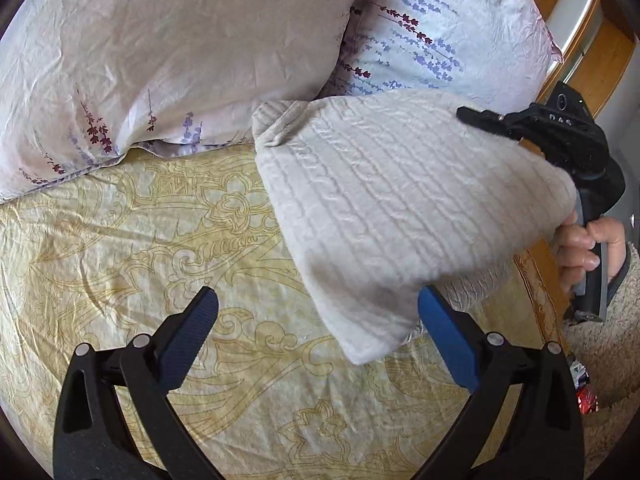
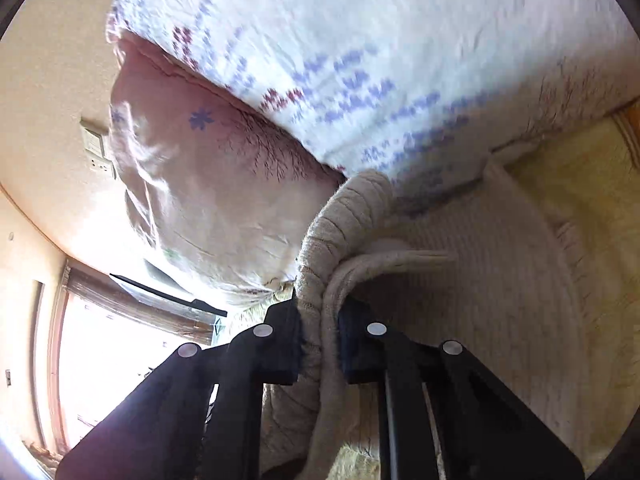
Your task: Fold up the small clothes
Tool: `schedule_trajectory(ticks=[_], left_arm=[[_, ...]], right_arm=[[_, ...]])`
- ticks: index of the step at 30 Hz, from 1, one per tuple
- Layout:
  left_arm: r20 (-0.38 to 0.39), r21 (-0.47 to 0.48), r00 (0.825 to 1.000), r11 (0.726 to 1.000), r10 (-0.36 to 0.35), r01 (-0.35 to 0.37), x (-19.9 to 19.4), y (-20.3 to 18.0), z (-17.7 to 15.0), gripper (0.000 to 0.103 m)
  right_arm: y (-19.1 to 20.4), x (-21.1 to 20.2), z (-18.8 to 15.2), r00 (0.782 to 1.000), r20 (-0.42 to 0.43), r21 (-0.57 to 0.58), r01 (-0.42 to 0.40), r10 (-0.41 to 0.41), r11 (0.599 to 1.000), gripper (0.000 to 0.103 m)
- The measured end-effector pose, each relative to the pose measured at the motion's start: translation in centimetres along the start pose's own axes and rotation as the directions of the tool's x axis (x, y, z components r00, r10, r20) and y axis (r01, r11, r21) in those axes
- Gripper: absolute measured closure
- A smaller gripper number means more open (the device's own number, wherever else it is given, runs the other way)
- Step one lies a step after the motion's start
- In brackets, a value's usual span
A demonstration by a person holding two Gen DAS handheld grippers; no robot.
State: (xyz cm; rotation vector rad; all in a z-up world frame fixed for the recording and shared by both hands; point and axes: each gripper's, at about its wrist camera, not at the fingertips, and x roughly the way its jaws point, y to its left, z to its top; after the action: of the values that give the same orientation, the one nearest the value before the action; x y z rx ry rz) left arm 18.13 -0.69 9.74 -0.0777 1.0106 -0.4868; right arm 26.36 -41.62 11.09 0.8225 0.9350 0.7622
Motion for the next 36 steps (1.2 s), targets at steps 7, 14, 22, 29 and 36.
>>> schedule_trajectory(ticks=[7,14,22,29,36], left_arm=[[-0.017,0.006,1.000,1.000,-0.015,0.015,0.6,-0.1,0.0,0.003],[0.000,0.070,0.998,0.996,-0.059,0.059,0.6,-0.9,0.5,0.003],[0.076,0.325,0.995,0.945,-0.062,0.034,0.0,-5.0,-0.7,0.003],[0.085,0.412,0.993,0.911,-0.081,0.039,1.1,-7.3,-1.6,0.003],[0.146,0.555,0.989,0.830,-0.039,-0.049,2.3,-9.0,-3.5,0.014]], right_arm=[[-5.6,-4.0,0.5,0.985,0.068,0.080,0.154,-0.159,0.985,0.089],[-7.1,-4.8,0.3,0.969,0.081,0.050,0.230,-0.233,0.972,0.089],[-8.0,-4.4,-0.1,0.935,0.017,0.070,0.351,-0.353,0.934,0.072],[-5.2,-8.5,-2.4,0.959,0.088,0.003,0.270,-0.269,0.963,0.060],[-3.3,-9.0,-6.1,0.959,0.060,-0.086,0.283,-0.278,0.955,0.060]])
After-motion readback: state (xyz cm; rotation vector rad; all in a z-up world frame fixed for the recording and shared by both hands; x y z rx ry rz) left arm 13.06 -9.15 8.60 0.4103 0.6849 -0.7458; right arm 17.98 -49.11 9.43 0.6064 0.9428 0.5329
